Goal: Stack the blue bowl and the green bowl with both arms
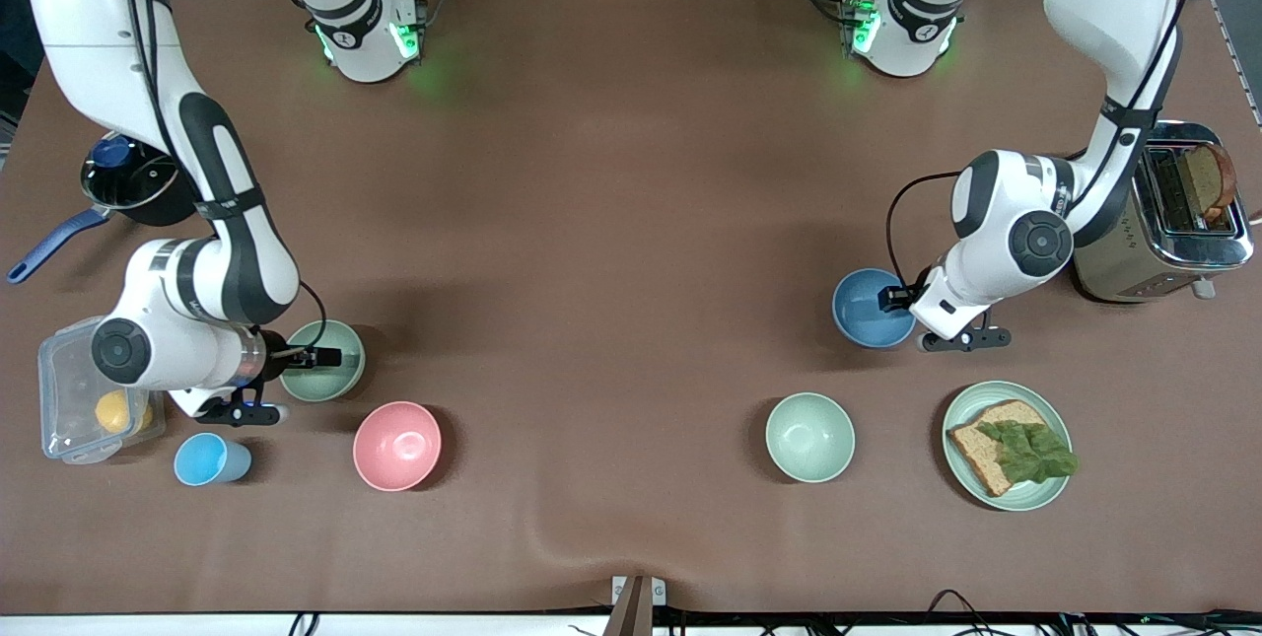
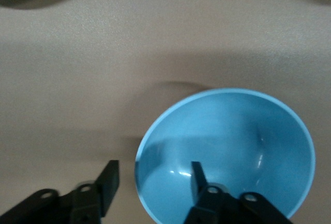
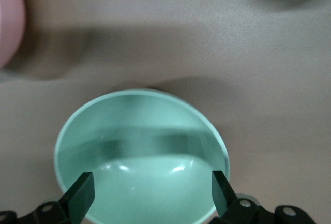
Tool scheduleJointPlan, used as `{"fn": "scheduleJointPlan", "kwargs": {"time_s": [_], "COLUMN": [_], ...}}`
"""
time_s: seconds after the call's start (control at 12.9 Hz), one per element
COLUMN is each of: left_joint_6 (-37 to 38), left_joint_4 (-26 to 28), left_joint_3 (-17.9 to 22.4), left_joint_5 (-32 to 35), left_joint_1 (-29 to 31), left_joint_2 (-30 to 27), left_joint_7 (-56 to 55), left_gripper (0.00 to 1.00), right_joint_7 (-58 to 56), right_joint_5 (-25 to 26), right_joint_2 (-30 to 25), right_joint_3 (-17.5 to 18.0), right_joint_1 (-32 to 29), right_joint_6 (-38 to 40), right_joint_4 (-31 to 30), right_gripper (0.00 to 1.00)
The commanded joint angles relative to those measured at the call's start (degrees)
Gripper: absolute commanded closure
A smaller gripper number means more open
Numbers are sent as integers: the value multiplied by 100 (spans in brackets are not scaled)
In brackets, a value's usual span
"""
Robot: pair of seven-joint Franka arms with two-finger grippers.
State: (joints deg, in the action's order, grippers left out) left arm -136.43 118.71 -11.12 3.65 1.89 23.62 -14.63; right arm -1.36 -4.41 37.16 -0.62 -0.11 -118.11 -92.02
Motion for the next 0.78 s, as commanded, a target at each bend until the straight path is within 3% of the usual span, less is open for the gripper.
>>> {"fn": "scheduleJointPlan", "kwargs": {"time_s": [0.0, 0.31, 0.47, 0.62, 0.7], "left_joint_6": [-42, -42, -42, -42, -42], "left_joint_4": [12, 3, -6, -15, -15], "left_joint_3": [-39, -39, -30, -39, -39], "left_joint_5": [127, 127, 127, 127, 119], "left_joint_1": [100, 109, 109, 66, 57], "left_joint_2": [37, 72, 81, 81, 81], "left_joint_7": [-5, -5, -23, -84, -93], "left_gripper": [48, 61, 74, 100, 100], "right_joint_7": [-22, -189, -303, -295, -286], "right_joint_5": [-69, -7, -7, -77, -78], "right_joint_2": [-200, -60, 28, 124, 168], "right_joint_3": [10, -8, -8, -8, -8], "right_joint_1": [-42, -243, -323, -315, -315], "right_joint_6": [131, -1, -106, -185, -290], "right_joint_4": [-70, -88, -96, -114, -140], "right_gripper": [0, 0, 0, 0, 2]}}
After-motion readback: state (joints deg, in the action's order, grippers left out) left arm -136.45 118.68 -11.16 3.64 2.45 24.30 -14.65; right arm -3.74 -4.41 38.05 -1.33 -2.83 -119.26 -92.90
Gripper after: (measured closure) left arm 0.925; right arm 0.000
